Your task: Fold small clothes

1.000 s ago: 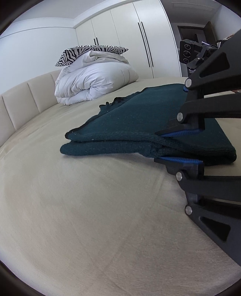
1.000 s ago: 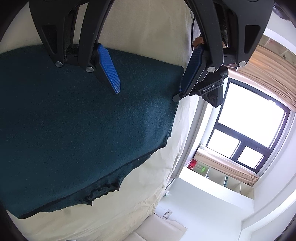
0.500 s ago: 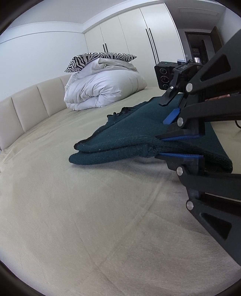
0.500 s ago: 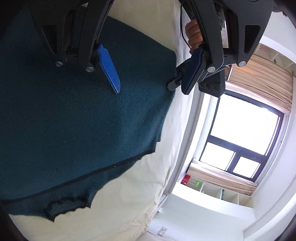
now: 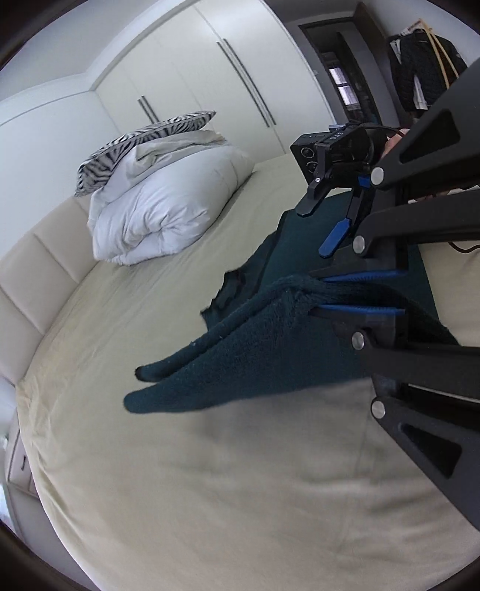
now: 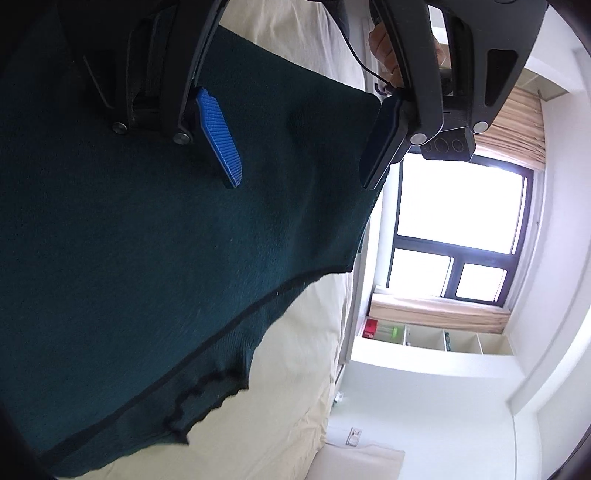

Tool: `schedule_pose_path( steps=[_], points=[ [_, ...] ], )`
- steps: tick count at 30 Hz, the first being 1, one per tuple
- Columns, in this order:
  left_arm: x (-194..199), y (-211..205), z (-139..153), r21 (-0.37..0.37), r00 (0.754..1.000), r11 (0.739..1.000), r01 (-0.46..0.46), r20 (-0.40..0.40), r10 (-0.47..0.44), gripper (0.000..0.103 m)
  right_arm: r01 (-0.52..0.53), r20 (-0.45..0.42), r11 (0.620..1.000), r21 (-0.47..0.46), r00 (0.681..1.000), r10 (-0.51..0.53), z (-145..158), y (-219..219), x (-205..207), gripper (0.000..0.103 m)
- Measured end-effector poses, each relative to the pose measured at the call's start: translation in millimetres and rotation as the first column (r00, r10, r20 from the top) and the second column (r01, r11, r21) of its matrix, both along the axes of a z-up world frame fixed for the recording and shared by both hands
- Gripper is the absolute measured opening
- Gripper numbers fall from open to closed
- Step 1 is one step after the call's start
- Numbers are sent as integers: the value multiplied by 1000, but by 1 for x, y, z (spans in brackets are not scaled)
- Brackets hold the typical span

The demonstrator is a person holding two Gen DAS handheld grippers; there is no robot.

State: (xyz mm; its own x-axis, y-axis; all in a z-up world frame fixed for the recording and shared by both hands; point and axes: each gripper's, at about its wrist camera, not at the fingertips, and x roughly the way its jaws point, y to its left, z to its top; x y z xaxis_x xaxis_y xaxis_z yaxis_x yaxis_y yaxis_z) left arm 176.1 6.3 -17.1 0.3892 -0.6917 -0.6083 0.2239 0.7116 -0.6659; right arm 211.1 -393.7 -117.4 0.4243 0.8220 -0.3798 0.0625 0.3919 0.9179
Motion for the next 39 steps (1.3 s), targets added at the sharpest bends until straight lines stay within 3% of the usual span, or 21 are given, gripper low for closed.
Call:
schedule_pose_path(
  steps=[4, 9, 11, 13, 15, 17, 21, 27, 30, 31, 34, 39],
  points=[
    [0, -97, -3, 82, 993, 991, 105, 45, -109, 11, 85, 14, 993, 85, 996, -86, 4, -62, -8, 73],
    [-5, -176, -62, 151, 984, 972, 177, -22, -176, 13, 159, -38, 980, 122, 987, -155, -13, -121, -9, 82],
    [-12, -181, -77, 148, 985, 974, 170, -33, -167, 15, 151, -71, 979, 137, 987, -142, -27, -136, -5, 80],
    [-19, -179, -74, 130, 985, 977, 169, 6, -172, 27, 135, -85, 980, 145, 989, -124, -36, -137, 0, 80],
    [-26, -175, -68, 106, 981, 976, 190, 19, -194, 50, 120, -80, 985, 125, 991, -110, -34, -133, 6, 80],
    [-34, -170, -60, 80, 977, 975, 207, 41, -211, 59, 101, -76, 990, 98, 993, -94, -33, -120, 10, 80],
    [-56, -142, -56, 0, 971, 974, 229, 69, -228, 61, 58, -90, 997, 47, 994, -53, -29, -102, 23, 79],
    [-77, -97, -62, 13, 980, 983, 181, 85, -182, 61, -27, -132, 998, -54, 991, 19, -31, -78, 37, 60],
    [-77, -85, -63, -4, 984, 987, 161, 76, -160, 61, -57, -147, 990, -132, 988, 38, -31, -68, 41, 33],
    [-78, -82, -63, -13, 986, 988, 155, 71, -154, 61, -65, -149, 984, -166, 988, 40, -31, -63, 42, 19],
    [-79, -82, -56, -20, 985, 988, 155, 81, -153, 61, -61, -115, 963, -263, 993, 31, -22, -56, 38, 12],
    [-80, -86, -39, 14, 977, 985, 170, 128, -171, 61, -24, -35, 932, -361, 999, 12, 9, -71, 23, 11]
  ],
)
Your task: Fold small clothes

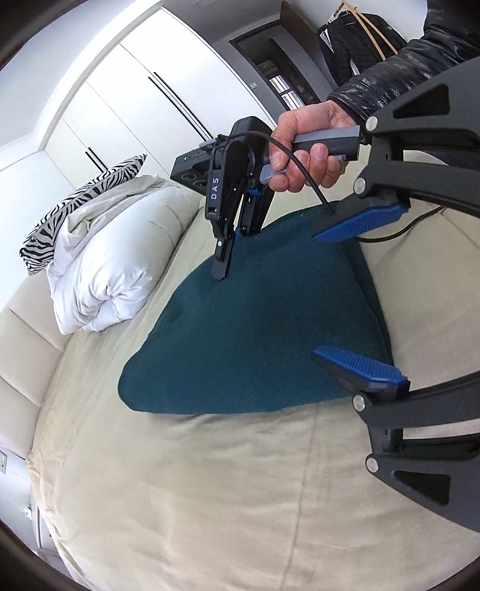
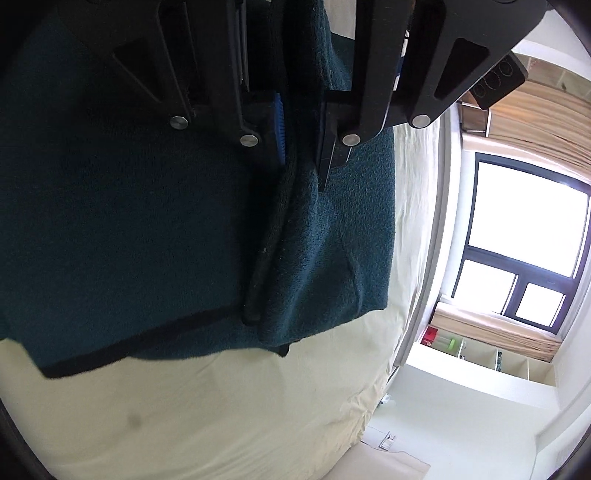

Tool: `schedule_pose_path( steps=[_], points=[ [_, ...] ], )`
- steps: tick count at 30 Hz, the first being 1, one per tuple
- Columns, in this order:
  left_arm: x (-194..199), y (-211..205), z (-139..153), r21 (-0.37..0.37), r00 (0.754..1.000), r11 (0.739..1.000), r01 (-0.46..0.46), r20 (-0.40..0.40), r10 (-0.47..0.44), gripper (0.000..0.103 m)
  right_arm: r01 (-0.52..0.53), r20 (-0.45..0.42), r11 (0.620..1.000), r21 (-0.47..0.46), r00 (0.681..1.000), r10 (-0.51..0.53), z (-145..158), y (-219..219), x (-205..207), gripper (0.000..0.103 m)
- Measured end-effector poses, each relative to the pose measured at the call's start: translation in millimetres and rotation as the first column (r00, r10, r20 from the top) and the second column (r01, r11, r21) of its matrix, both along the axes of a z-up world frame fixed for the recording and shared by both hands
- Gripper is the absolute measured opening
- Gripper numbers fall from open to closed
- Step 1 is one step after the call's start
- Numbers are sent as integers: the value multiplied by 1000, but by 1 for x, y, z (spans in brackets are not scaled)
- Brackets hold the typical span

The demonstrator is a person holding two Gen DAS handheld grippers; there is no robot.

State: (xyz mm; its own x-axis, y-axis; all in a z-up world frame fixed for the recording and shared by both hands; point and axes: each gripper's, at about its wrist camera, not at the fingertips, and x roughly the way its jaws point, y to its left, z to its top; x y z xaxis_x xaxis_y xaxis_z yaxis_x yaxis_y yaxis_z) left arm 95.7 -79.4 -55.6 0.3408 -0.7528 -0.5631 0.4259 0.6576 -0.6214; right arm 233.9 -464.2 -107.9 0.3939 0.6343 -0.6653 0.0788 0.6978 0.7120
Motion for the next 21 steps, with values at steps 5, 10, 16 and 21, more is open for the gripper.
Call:
schedule_pose_path(
  steps=[5, 10, 16, 21],
  points=[
    [2, -11, 6, 38, 1000, 999, 12, 18, -13, 61, 42, 50, 998, -53, 998, -39, 26, -45, -24, 11],
    [5, -33, 4, 97, 999, 995, 34, 17, -35, 61, 138, 28, 988, -65, 990, -137, 12, -99, -49, 11],
    [11, -63, 10, 170, 996, 984, 58, 63, -70, 61, 211, -17, 977, -24, 977, -212, -25, -128, -69, 11],
    [28, -92, 18, 210, 989, 975, 69, 115, -95, 61, 218, 6, 976, -28, 976, -218, -18, -125, -76, 11]
  ],
)
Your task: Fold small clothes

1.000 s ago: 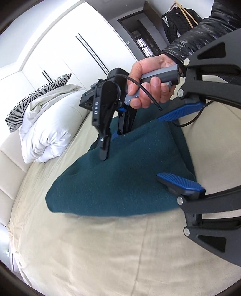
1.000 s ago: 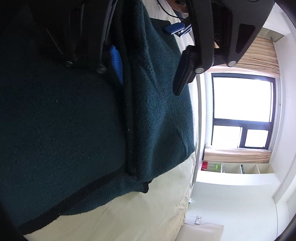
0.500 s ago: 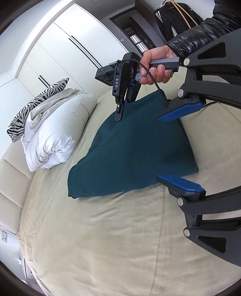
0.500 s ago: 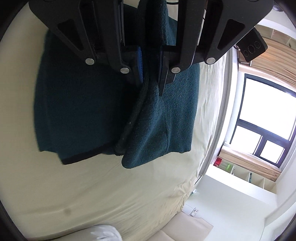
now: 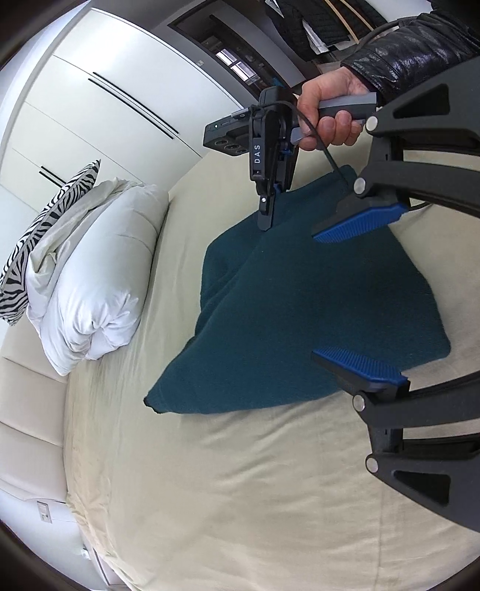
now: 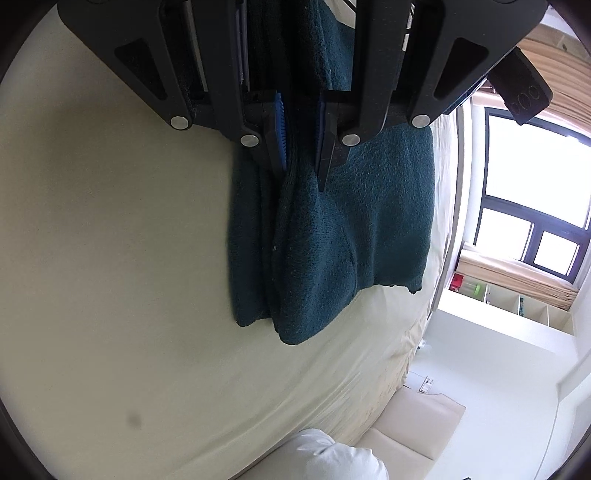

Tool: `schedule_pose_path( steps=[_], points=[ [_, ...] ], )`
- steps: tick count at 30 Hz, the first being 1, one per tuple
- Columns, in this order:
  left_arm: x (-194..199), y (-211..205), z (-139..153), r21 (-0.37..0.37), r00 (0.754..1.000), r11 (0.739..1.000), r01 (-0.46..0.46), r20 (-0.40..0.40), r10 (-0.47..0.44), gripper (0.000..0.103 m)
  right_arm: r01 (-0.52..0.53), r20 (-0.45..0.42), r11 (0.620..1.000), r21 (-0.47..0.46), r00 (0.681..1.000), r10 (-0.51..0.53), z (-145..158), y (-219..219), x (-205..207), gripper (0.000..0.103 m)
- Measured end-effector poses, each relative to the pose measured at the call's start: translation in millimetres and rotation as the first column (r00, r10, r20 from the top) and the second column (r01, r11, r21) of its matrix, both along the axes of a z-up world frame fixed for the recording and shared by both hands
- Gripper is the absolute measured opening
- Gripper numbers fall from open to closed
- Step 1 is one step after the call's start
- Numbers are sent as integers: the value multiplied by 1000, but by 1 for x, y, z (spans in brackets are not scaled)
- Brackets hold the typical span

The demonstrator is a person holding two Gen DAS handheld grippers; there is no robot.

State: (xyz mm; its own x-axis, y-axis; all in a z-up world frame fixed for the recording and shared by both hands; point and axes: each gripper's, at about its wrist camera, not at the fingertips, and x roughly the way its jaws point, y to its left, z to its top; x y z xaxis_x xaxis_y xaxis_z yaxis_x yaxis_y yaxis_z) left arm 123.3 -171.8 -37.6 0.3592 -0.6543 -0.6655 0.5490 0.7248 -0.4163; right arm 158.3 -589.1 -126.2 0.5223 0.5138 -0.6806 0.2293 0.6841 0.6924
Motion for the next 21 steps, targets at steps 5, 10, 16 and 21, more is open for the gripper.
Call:
schedule_pose_path(
  steps=[5, 10, 16, 21],
  points=[
    [11, -31, -12, 62, 1000, 998, 20, 16, -21, 62, -14, -15, 1000, -11, 1000, 14, 10, -13, -10, 11],
    [21, -35, -42, 83, 1000, 997, -2, -31, 5, 63, -7, -39, 999, 38, 999, 8, -16, -20, 10, 10],
    [18, -29, -18, 104, 999, 994, -29, 36, 25, 62, 14, -18, 995, 97, 1000, -12, -18, -31, -13, 17],
    [39, -40, 1, 137, 990, 989, -57, 139, 37, 62, 61, -12, 973, -221, 998, -65, 36, -15, -43, 44]
  ],
)
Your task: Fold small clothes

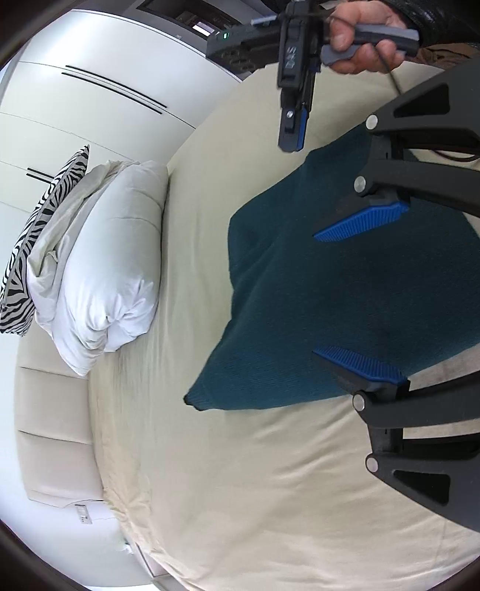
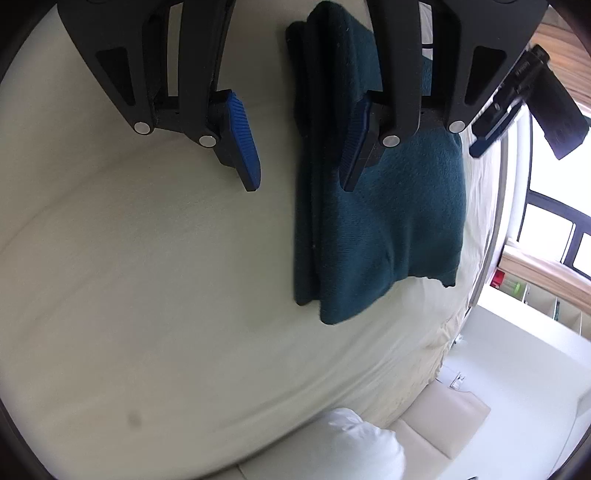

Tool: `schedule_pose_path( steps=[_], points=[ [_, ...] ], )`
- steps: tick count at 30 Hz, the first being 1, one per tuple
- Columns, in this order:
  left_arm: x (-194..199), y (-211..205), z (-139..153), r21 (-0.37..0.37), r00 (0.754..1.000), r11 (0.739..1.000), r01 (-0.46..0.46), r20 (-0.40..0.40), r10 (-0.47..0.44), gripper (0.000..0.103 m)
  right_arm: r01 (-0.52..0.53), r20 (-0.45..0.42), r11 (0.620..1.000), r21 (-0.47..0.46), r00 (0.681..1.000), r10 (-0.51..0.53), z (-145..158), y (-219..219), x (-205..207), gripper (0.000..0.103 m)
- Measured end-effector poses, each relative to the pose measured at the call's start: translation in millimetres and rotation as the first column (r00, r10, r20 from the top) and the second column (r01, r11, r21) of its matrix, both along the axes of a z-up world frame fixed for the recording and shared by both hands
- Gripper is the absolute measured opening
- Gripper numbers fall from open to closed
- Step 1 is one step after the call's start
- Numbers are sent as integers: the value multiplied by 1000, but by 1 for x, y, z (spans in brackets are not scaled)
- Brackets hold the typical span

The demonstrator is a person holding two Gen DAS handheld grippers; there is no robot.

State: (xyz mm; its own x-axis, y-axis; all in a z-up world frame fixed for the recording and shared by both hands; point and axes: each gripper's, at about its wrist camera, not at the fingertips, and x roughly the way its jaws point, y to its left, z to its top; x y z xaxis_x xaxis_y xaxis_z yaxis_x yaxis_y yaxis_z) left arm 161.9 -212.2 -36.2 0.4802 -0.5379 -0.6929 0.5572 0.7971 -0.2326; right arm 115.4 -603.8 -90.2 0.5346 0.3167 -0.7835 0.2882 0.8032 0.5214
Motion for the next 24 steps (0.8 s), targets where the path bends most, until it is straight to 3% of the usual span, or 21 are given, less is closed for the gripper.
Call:
schedule_pose_path(
  steps=[4, 6, 8, 9, 13, 17, 21, 24],
  points=[
    [29, -23, -3, 66, 999, 998, -17, 34, 15, 62, -164, 130, 986, 30, 979, 159, 29, 42, -9, 44],
    [41, -34, -15, 113, 1000, 993, -14, 14, 13, 62, -215, 123, 976, 19, 970, 211, 21, 61, -6, 44],
    [52, -44, -32, 188, 1000, 982, -16, 5, 16, 63, -209, 55, 978, 28, 977, 207, -4, 69, 6, 32],
    [55, -48, -41, 223, 1000, 975, -12, 7, 10, 66, -199, 53, 979, 51, 979, 197, -15, 64, 2, 31],
    [67, -42, -50, 193, 1000, 981, -8, -26, 13, 72, -193, 91, 977, 93, 979, 185, -23, 51, -16, 22],
    [72, -37, -56, 174, 998, 985, 8, -59, 2, 73, -209, 80, 973, 101, 976, 201, -22, 53, -23, 22],
    [71, -38, -60, 175, 999, 985, 0, -48, 9, 75, -216, 113, 970, 112, 973, 203, 7, 54, -11, 26],
    [72, -40, -61, 177, 998, 984, -1, -57, 11, 75, -209, 159, 970, 122, 969, 189, 25, 54, 21, 46]
  ],
)
